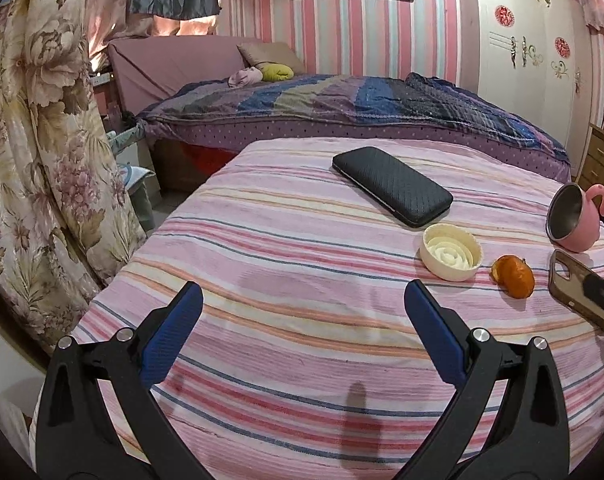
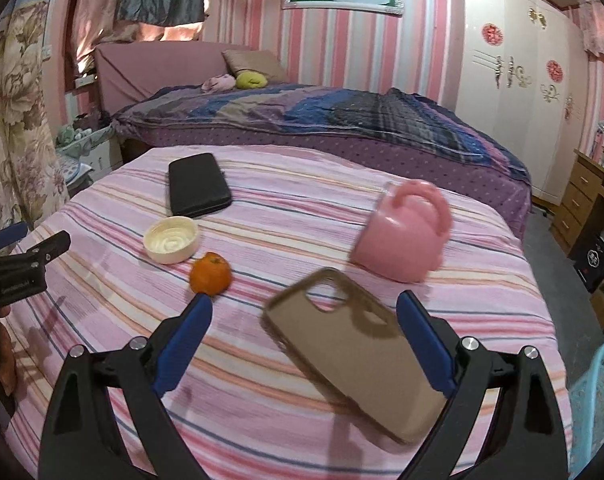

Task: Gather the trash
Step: 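Grasp the orange peel with the right tool, then grasp the white cup lid with the left tool while the right tool holds the peel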

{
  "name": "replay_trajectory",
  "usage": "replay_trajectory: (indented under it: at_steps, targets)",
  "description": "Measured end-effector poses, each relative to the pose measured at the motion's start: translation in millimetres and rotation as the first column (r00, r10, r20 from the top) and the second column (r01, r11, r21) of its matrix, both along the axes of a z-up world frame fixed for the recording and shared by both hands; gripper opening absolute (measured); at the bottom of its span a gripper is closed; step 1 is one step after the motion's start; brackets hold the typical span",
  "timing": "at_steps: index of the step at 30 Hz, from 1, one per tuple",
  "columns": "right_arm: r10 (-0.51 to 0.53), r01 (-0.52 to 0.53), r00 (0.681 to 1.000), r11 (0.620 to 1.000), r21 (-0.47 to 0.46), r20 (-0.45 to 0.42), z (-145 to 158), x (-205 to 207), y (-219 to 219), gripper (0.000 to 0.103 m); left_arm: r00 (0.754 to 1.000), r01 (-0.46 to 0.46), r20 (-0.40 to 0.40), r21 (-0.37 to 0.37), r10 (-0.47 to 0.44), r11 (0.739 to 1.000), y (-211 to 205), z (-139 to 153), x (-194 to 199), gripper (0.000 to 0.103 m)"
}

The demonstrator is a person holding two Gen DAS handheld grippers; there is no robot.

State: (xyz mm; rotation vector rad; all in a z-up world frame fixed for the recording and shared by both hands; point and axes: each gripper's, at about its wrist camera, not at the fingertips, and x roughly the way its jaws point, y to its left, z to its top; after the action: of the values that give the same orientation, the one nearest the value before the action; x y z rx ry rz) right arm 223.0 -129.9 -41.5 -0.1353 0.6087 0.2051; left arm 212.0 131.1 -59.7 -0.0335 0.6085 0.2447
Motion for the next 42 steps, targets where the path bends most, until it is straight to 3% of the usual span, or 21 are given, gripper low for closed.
replay_trajectory:
  at_steps: [12,21,24,31,35,40,42]
  targets:
    - [0.078,-0.077,0.993,0.997,0.013,-0.085,-10.6,30.6,31.5,0.090,0.999,-0.011,-0.030,0.026,0.012,1.000,-3.3,-3.6,5.0,0.097]
    - [0.196,-0.191,0.962,0.981,0.045,-0.192,-24.6,51.5,52.6,0.038,0.997,-0.014,-0.077,0.024,0.016,1.000,-3.0,-7.8,12.5,0.098]
    - [0.236,-0.225,0.954,0.971,0.076,-0.187,-26.1,49.4,51.9,0.027,0.996,-0.015,-0.091,0.036,0.018,0.999,-5.3,-9.5,14.4,0.097]
    - [0.193,-0.194,0.976,0.981,0.008,-0.098,-16.8,23.8,40.8,0.024,0.990,0.023,-0.140,0.020,-0.020,1.000,-11.8,-13.2,24.3,0.097]
    - [0.134,-0.134,0.989,0.991,-0.001,-0.058,-6.8,11.4,11.4,0.024,0.991,0.100,-0.096,0.026,-0.098,0.995,-42.1,-2.3,30.0,0.097]
    - [0.079,-0.080,0.995,0.997,-0.021,-0.056,-5.6,1.8,-13.1,0.024,0.979,0.178,-0.112,0.094,-0.168,0.979,-85.3,-1.3,51.5,0.097]
    - [0.049,-0.050,0.997,0.998,-0.022,-0.061,-7.8,-3.2,-29.1,0.024,0.975,0.195,-0.128,0.081,-0.184,0.977,-93.8,-2.8,61.2,0.097]
